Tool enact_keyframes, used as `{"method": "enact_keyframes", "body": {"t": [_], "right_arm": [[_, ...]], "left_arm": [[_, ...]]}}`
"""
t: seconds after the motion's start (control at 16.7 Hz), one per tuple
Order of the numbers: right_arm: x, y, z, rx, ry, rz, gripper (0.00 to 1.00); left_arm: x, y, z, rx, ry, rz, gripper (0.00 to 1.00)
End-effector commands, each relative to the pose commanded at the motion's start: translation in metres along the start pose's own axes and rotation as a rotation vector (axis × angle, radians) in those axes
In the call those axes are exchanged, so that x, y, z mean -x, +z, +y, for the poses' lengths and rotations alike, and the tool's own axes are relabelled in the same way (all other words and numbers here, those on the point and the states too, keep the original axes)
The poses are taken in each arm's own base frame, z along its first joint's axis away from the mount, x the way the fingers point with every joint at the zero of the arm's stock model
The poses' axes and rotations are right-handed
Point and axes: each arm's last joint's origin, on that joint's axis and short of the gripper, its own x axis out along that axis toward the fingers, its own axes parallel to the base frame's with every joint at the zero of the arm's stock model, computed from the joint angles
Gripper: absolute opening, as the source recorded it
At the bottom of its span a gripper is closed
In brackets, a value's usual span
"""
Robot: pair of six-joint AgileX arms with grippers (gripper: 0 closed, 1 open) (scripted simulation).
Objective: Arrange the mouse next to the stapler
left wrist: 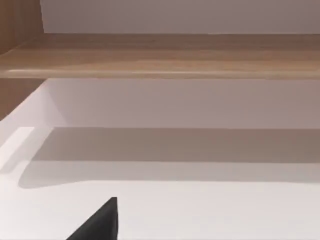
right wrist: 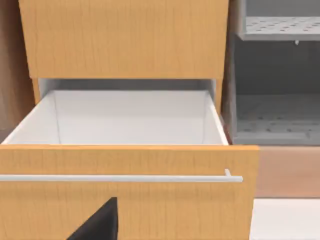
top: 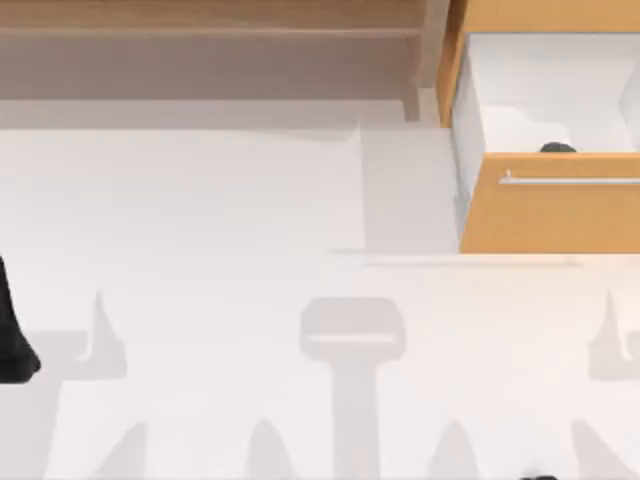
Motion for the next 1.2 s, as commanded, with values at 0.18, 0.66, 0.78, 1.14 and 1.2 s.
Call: {"method": "enact_keyframes", "body": {"t": [0.18,0.66,0.78,1.14,1.2], "right_arm": [[0.000,0.002,0.000,-0.001,0.000,0.006,1.00],[-0.023,0.075,0.004,-0.053,0.010,0.263,1.00],[-0.045,0.101,0.006,-0.071,0.013,0.374,1.00],[-0.154,0.147,0.024,-0.112,0.006,0.757,1.00],[-0.176,0.147,0.029,-0.115,0.001,0.822,1.00]], "left_arm": [[0.000,0.000,0.000,0.000,0.000,0.000,1.00],[0.000,0.000,0.000,0.000,0.000,0.000,1.00],[0.000,0.000,0.000,0.000,0.000,0.000,1.00],[0.000,0.000,0.000,0.000,0.000,0.000,1.00],[0.000,0.000,0.000,0.000,0.000,0.000,1.00]]}}
